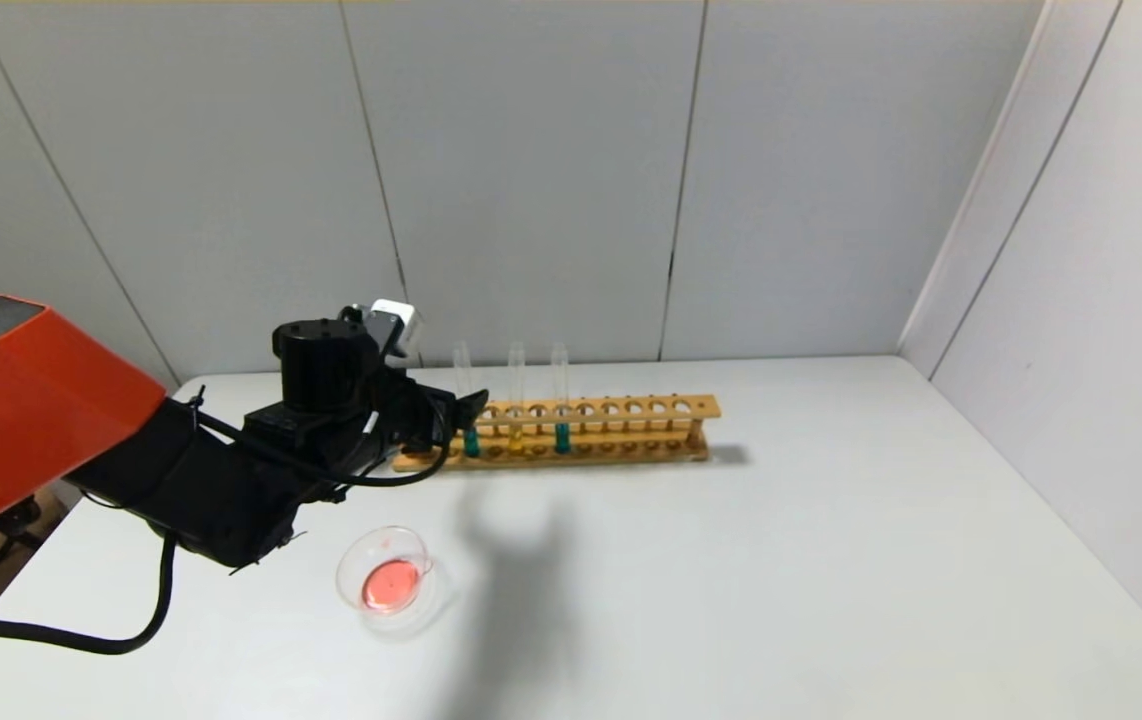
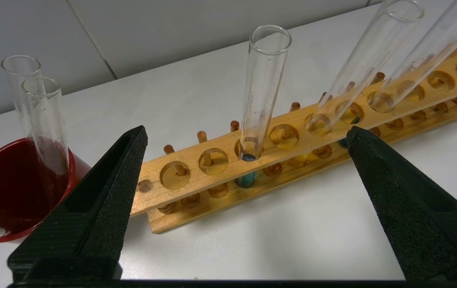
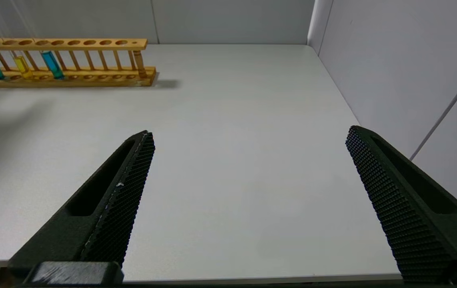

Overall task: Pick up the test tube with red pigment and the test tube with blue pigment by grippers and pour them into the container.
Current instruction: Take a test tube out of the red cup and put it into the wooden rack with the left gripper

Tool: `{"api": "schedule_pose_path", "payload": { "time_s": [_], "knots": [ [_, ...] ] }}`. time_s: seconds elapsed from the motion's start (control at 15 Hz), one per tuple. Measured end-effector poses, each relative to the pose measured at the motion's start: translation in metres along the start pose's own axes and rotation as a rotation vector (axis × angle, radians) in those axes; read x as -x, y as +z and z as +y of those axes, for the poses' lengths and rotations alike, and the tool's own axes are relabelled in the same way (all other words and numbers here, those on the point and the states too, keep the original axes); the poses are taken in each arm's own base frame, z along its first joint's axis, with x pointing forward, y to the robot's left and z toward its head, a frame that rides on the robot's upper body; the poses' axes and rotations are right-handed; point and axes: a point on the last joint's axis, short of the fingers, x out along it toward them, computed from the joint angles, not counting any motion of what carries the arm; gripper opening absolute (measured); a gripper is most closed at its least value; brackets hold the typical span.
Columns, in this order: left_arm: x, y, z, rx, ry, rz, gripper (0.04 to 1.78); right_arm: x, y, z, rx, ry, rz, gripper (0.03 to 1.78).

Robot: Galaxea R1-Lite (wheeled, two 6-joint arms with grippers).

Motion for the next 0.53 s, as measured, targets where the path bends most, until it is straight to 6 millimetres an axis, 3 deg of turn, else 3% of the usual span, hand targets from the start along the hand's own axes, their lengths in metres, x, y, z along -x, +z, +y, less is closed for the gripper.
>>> {"api": "schedule_pose_path", "payload": {
  "time_s": [0.53],
  "knots": [
    [-0.029,-0.005,-0.001,0.006,0.005,-0.002,1.75,0.0,0.0,0.0,0.0,-0.001,0.0,1.75]
  ]
}}
